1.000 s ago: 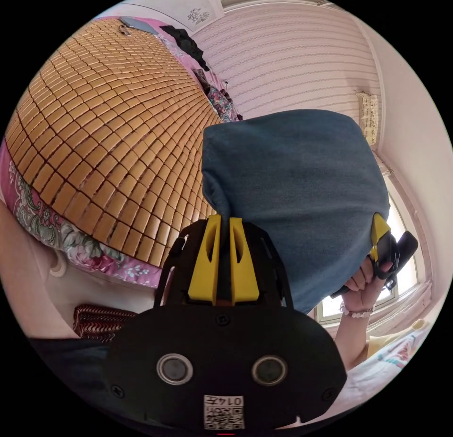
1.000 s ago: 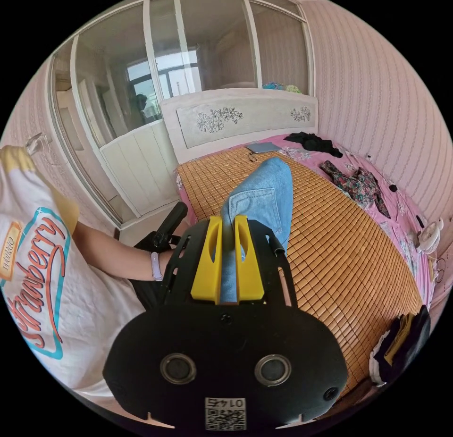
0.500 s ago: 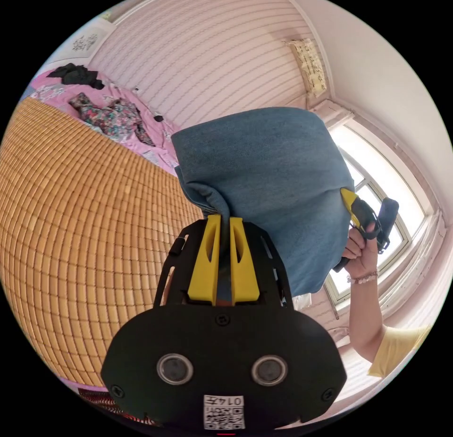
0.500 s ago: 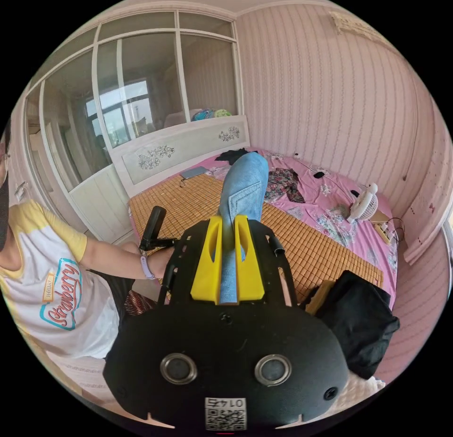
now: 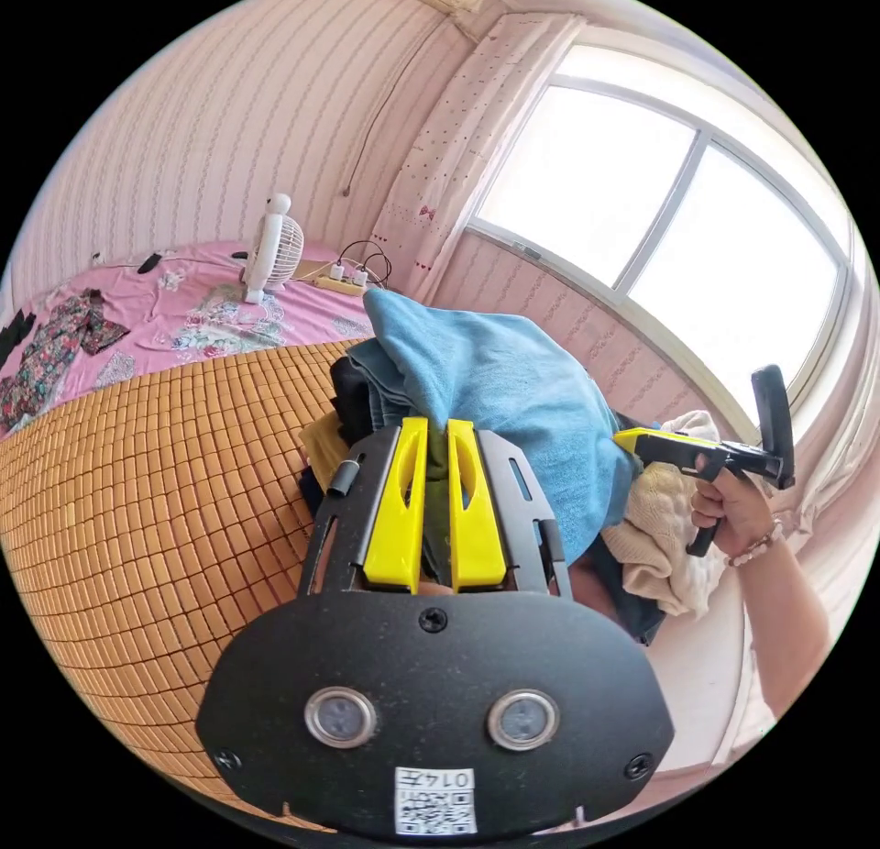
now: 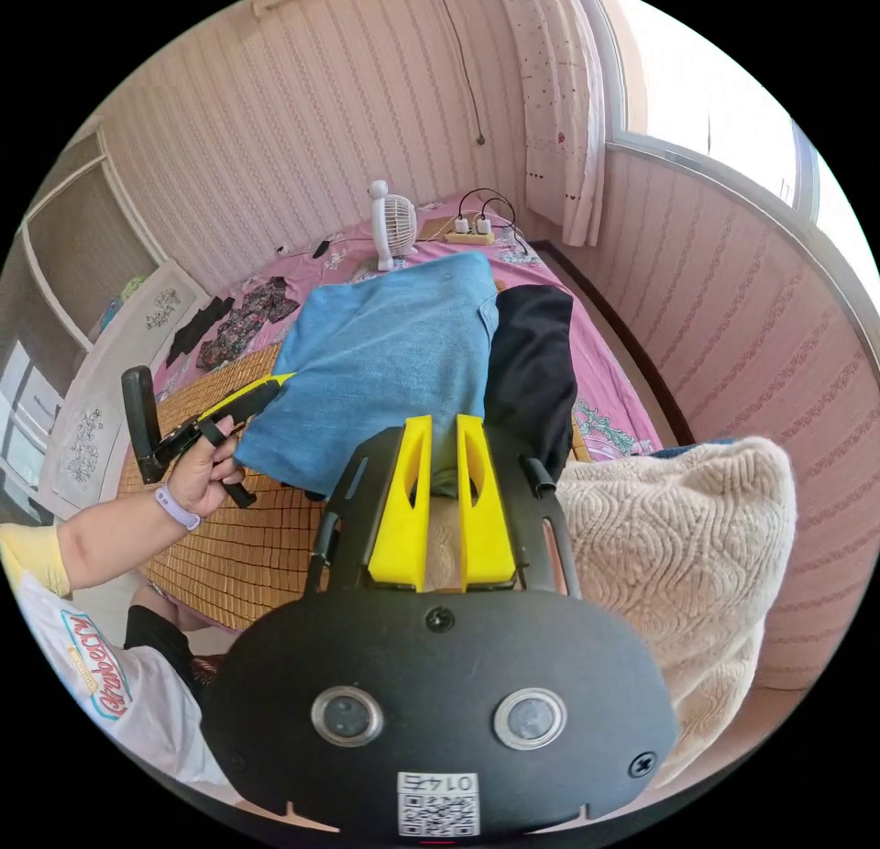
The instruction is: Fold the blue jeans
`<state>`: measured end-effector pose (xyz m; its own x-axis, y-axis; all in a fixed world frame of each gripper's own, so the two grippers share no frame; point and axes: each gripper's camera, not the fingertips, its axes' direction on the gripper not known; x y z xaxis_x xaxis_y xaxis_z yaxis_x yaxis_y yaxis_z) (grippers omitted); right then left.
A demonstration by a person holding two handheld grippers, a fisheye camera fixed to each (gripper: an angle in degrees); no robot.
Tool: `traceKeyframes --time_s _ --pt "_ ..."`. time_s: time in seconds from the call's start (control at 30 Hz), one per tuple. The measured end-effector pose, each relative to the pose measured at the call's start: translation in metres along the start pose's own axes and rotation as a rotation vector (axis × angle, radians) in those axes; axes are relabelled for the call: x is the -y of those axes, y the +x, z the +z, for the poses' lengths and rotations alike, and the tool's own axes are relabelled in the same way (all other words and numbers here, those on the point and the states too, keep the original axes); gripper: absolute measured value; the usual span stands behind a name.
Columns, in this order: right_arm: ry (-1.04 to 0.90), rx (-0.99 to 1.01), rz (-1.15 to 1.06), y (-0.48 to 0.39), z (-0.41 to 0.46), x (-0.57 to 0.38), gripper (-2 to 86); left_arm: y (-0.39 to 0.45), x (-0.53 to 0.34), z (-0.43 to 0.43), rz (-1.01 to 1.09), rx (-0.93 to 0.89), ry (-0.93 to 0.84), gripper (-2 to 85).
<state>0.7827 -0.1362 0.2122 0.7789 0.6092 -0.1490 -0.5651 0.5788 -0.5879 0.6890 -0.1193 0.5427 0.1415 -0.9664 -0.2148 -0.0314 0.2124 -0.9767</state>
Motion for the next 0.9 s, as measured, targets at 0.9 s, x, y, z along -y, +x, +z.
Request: traceKeyframes --time_s 0.9 --pt "0.456 0.688 0.202 -0.139 -0.307 -0.207 0.2 -0.015 -0.18 0.01 -0.09 -0.245 -0.244 -0.6"
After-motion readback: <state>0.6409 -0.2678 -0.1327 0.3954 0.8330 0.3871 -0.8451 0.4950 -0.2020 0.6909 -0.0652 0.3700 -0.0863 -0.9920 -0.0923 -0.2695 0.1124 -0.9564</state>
